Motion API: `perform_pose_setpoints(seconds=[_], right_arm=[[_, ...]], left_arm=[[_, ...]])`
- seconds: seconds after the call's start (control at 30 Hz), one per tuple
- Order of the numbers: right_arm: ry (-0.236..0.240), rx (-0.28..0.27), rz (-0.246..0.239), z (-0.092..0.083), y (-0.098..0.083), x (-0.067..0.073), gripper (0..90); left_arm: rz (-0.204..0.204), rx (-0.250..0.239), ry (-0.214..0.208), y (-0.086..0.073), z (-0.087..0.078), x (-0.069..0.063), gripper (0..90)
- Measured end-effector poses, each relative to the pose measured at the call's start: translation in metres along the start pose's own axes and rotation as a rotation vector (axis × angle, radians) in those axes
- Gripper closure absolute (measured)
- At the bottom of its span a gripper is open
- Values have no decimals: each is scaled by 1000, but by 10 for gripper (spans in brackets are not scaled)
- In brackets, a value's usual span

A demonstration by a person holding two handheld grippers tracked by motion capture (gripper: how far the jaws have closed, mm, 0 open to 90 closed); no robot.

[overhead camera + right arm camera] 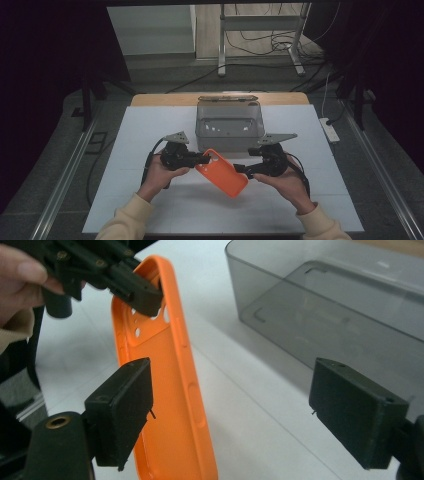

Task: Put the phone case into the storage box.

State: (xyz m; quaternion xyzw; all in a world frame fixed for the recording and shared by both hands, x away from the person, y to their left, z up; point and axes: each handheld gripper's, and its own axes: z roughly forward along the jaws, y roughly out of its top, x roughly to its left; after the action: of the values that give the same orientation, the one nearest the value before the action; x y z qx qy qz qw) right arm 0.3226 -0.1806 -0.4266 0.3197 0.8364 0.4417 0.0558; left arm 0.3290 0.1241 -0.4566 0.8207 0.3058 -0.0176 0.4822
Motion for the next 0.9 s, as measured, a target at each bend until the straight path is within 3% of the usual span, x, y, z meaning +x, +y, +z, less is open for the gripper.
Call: perform_pose_setpoints(seconds=[0.27, 0.37, 0.9], right_arm=[[28, -27, 19, -1, -1, -3, 177], [32, -52, -9, 0, -3, 1, 182], [119, -43, 43, 5, -5, -2, 205]], left_arm=[[-3, -7, -4, 0, -3, 0, 811], [-3, -8, -3, 0, -4, 0, 811], [7, -40, 6, 2, -8, -2, 811]])
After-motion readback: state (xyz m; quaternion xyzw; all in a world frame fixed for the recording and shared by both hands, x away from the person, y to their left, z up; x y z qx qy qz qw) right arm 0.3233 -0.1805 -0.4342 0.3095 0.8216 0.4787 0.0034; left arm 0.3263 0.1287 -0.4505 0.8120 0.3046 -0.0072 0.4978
